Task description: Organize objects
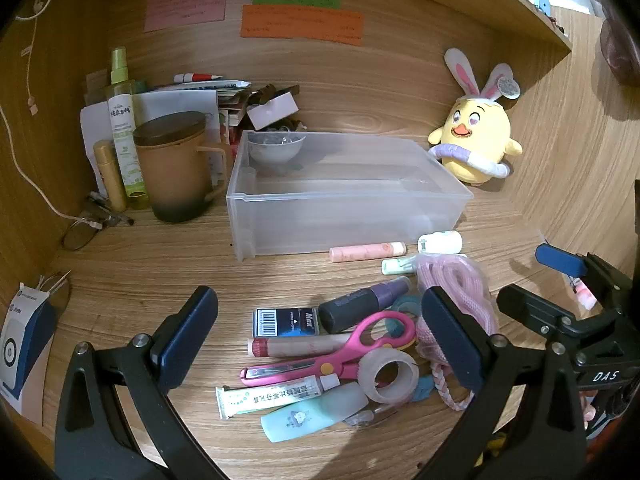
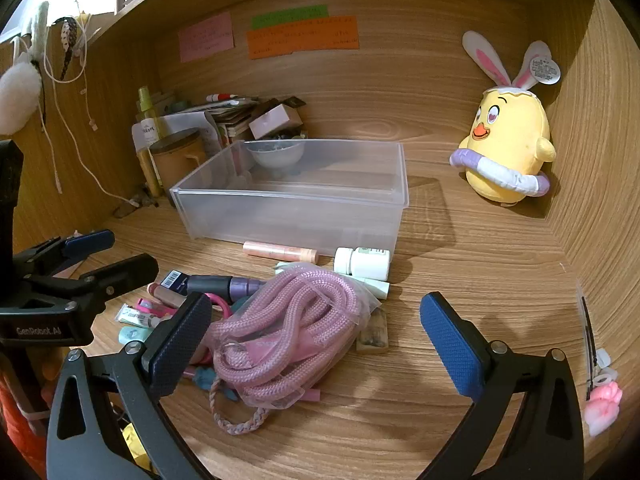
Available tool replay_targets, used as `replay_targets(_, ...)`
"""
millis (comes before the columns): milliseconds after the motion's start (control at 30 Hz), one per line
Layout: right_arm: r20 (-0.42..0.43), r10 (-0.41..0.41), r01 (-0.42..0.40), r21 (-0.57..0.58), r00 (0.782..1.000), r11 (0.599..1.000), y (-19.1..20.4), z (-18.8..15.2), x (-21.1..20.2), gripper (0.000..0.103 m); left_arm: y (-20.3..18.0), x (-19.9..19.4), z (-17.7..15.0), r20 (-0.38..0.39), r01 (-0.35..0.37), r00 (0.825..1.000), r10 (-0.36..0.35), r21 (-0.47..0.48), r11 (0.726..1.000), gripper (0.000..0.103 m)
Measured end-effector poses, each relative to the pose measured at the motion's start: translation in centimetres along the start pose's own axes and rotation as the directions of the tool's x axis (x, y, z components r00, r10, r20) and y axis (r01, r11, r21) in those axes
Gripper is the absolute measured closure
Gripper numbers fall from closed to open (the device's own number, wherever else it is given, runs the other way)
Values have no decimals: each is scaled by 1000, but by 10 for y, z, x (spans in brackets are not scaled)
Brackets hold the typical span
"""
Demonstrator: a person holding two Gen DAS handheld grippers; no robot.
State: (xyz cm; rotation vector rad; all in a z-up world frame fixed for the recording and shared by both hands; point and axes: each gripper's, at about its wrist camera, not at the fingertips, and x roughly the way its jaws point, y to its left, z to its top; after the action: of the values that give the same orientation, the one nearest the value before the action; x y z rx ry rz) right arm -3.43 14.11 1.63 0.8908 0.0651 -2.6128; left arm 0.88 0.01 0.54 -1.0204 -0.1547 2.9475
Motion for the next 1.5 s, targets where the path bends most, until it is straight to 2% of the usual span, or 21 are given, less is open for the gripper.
replay_targets(1033, -4, 4, -4, -3, 1000, 1000, 4, -1, 1, 0, -1, -1, 0, 0, -2, 1000, 2, -2, 1000, 0)
replay_targets(1400, -12, -5, 5, -1, 1000, 1000, -3, 1, 4, 0, 8, 9, -1, -36, 20, 999, -21, -20, 1000, 0)
replay_targets(1467, -21, -20, 20, -1, 1000, 1000, -8, 4, 8, 0, 11, 14, 3, -52, 29, 998, -30, -22, 999, 3)
replay_targets(1500, -25, -26, 26, 1, 999, 1000, -11, 5, 10, 0, 13, 16, 4, -61, 31, 998, -32, -18, 999, 11)
